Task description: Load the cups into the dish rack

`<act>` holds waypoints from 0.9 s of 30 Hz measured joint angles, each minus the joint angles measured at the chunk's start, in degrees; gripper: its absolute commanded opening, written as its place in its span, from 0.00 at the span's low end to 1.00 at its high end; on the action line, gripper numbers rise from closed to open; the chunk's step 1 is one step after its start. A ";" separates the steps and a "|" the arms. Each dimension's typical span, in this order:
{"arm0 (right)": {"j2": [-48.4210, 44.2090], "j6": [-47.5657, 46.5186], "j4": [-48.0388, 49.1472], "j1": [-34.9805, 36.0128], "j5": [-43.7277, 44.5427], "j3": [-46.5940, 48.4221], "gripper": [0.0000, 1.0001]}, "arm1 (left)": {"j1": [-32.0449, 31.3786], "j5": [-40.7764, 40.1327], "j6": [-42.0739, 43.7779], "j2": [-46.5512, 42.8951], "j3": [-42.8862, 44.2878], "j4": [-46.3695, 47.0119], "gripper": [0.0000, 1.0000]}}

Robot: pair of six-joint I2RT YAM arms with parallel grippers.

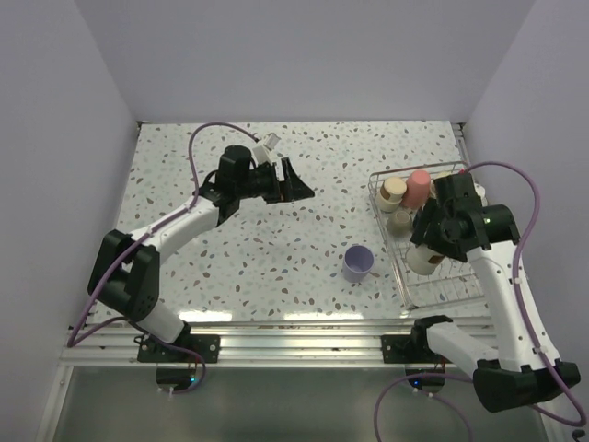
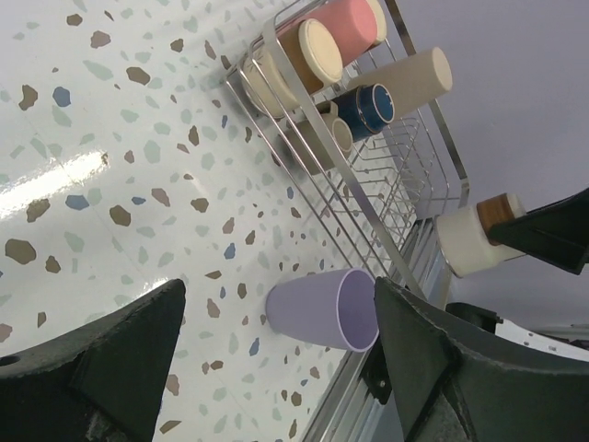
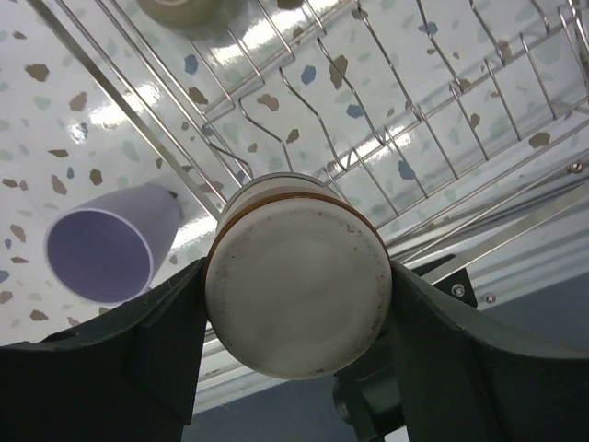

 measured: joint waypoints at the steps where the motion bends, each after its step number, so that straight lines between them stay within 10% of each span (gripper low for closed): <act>1: -0.11 0.72 0.28 0.00 0.00 -1.14 0.00 | 0.00 0.07 0.00 0.00 -0.28 0.13 0.86; 27: -5.64 11.32 1.18 0.13 3.85 -19.56 0.03 | -0.02 0.22 -0.17 -2.51 -7.28 2.29 0.84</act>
